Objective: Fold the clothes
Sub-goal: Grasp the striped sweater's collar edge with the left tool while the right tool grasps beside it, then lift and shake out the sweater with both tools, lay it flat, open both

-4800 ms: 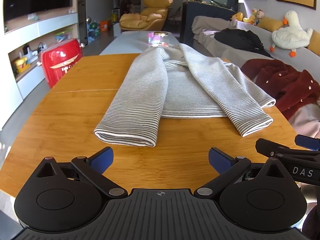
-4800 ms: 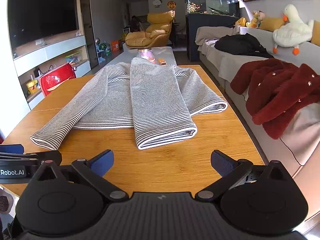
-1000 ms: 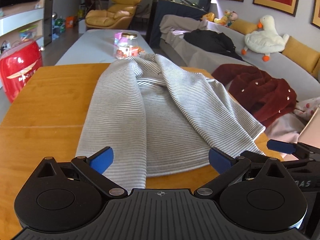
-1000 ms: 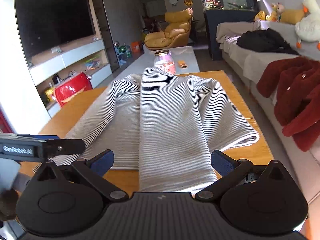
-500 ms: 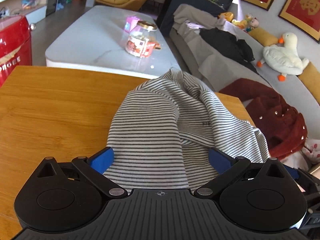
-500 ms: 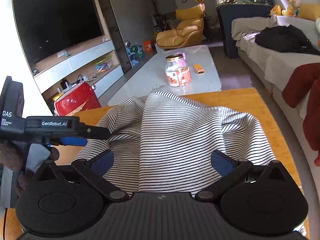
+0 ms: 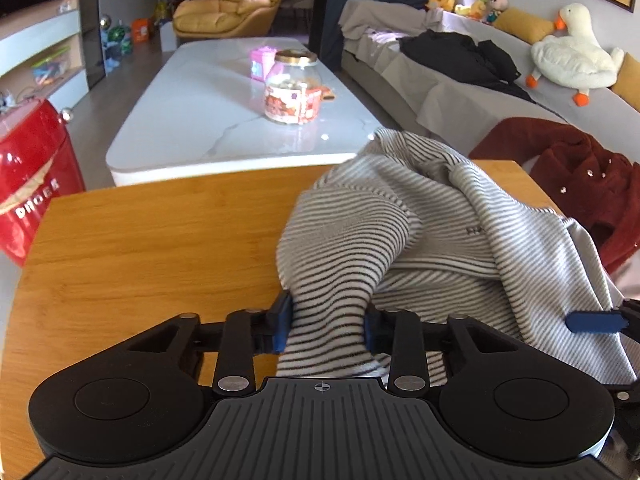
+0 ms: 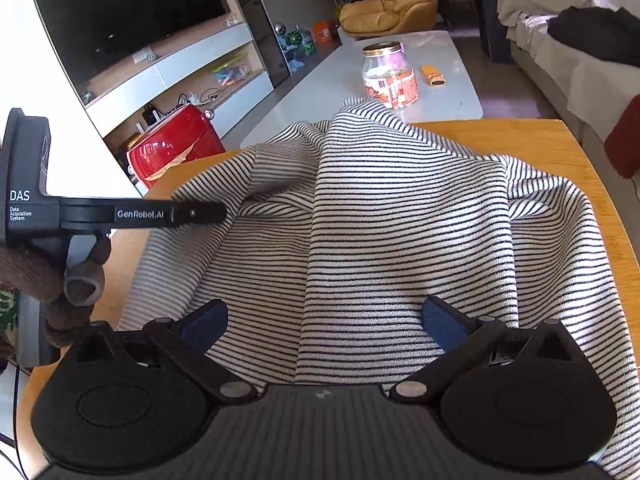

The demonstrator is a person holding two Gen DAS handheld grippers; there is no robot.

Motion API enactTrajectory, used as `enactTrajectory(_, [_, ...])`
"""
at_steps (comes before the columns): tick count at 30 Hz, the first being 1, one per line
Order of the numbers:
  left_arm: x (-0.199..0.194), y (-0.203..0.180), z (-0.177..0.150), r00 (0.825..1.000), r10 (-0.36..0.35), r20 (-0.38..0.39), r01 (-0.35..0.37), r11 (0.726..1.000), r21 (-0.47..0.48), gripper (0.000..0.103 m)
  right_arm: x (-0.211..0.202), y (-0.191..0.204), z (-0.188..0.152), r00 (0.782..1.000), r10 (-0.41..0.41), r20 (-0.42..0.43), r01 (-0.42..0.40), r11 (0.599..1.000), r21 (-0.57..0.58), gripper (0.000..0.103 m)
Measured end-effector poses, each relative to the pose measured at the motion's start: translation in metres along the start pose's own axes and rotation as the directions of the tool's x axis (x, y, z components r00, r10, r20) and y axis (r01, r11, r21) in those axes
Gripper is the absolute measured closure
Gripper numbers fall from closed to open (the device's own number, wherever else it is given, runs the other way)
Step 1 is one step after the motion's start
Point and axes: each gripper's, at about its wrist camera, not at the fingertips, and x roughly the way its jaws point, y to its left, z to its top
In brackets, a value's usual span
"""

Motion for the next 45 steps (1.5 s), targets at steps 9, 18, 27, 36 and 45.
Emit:
enactTrajectory(9, [-0.059, 0.045, -0.034, 0.994, 0.099, 0.049, -0.098, 0.995, -0.017, 0.087, -0.044, 0.039, -0.051, 0.99, 0.066, -0.122, -0.085, 0.983, -0.16, 0.001])
enactTrajectory(18, [-0.111, 0.049, -0.052, 0.984, 0.127, 0.124, -0.131, 0.991, 0.024, 0.09, -0.013, 0.098, 0.01, 0.954, -0.184, 0.235, 0.259, 0.901, -0.348, 0.047])
enactTrajectory(27, [-0.128, 0.05, -0.05, 0.984, 0.013, 0.179, -0.006, 0.999, -0.042, 0.086, 0.015, 0.083, 0.028, 0.926, -0.286, 0.246, 0.369, 0.825, -0.429, 0.093])
enactTrajectory(36, [-0.061, -0.039, -0.072, 0.924, -0.381, 0.028, 0.38, 0.924, 0.042, 0.043, 0.023, -0.001, 0.076, 0.767, -0.54, 0.346, 0.641, 0.672, -0.37, 0.098])
enactTrajectory(45, [-0.058, -0.041, -0.101, 0.933, -0.358, 0.038, 0.352, 0.929, 0.116, 0.04, 0.033, -0.052, 0.058, 0.778, -0.593, 0.206, 0.626, 0.71, -0.322, 0.098])
